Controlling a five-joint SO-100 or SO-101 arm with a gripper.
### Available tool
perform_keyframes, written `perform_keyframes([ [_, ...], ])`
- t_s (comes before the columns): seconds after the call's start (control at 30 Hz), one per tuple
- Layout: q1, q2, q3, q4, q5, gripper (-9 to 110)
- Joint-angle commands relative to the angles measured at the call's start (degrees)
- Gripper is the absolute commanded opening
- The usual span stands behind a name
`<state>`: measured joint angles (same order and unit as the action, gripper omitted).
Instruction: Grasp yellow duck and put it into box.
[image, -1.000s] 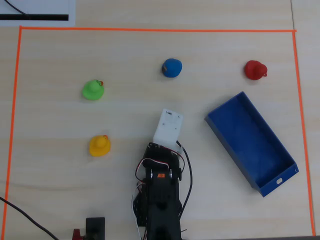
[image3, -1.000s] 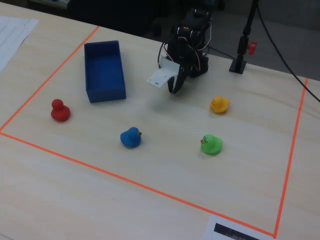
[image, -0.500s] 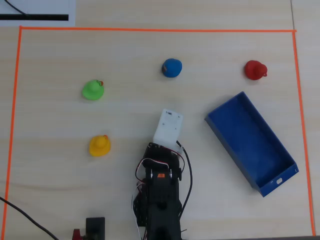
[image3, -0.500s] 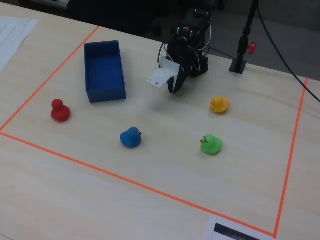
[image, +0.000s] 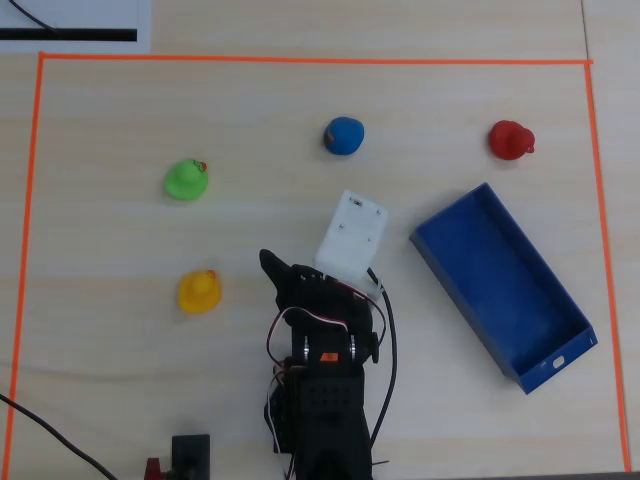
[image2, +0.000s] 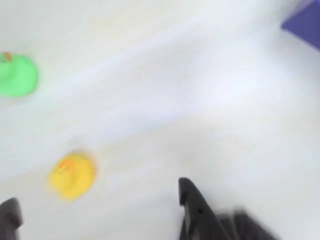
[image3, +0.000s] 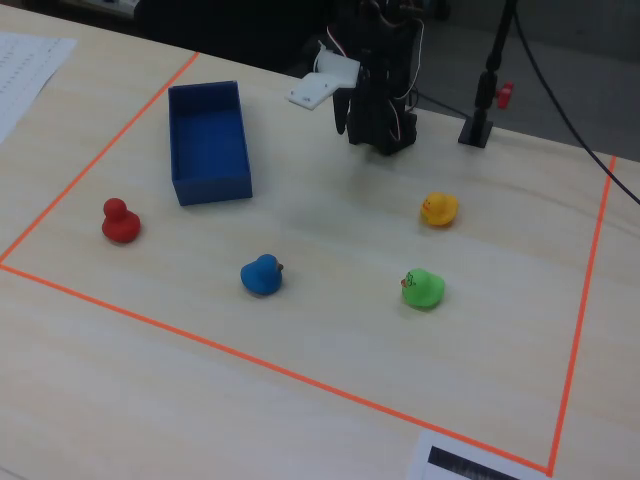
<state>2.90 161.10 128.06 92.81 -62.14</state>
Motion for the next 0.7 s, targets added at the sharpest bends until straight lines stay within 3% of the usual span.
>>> perform_keyframes([
  [0.0, -8.09, -10.37, -10.81, 6.50, 6.68, 46],
  [0.23, -13.10, -22.15, -10.72, 5.62, 11.43, 47],
  [0.47, -24.70, -27.86, -1.49, -3.69, 19.95, 45],
  [0.67, -36.56, -28.83, -0.97, -4.48, 28.65, 45],
])
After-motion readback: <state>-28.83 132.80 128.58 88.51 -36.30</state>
